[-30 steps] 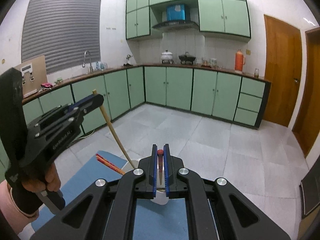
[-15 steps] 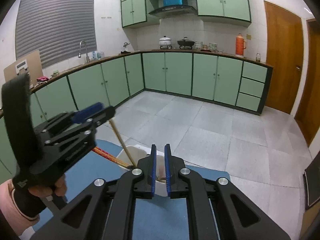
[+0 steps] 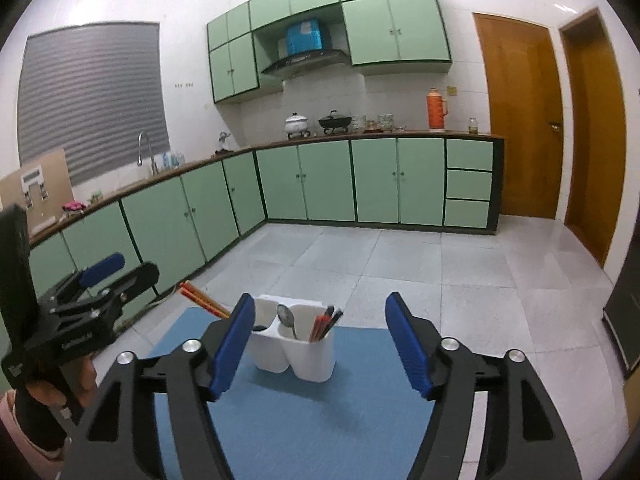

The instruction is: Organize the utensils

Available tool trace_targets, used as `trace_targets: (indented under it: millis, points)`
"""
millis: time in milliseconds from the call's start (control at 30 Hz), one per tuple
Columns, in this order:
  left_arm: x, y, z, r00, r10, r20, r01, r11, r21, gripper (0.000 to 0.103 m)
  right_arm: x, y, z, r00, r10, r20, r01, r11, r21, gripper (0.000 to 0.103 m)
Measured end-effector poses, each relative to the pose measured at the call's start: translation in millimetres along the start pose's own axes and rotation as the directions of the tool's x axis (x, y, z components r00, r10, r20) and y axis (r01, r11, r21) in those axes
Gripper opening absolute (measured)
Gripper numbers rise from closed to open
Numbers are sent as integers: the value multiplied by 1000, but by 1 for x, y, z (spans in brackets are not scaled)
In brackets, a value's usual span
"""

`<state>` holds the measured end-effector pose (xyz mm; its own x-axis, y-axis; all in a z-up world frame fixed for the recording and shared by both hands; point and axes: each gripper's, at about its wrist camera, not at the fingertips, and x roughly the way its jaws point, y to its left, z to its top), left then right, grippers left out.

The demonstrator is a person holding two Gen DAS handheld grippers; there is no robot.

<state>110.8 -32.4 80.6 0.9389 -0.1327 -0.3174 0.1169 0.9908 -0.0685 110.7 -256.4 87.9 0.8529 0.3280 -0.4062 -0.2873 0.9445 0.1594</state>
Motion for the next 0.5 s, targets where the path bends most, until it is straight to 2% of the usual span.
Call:
trace_targets:
  millis: [67, 167, 233, 367, 500]
  points:
    - [-8, -3, -7, 1000, -1, -9, 1, 1000, 7, 93, -9, -3, -6, 1000, 1, 9, -1, 1000, 22, 67]
    - [-20, -6, -16, 1000, 1, -20, 0, 1000, 10, 96, -22, -6, -15, 1000, 1, 16, -2, 999, 41, 73]
    - [-27, -10, -20, 1000, -3, -28, 3, 1000, 9, 96, -29, -4, -21, 1000, 9, 17, -10, 999, 40, 77]
    - [-39, -12, -28, 999, -10, -49, 11, 1000, 8, 97, -36, 5, -33, 1000, 9, 7, -9, 1000, 19, 80]
    - [-46, -12, -35, 997, -22, -71, 22, 1000, 4, 97, -38, 11, -43, 1000, 25, -11, -25, 999, 24, 90]
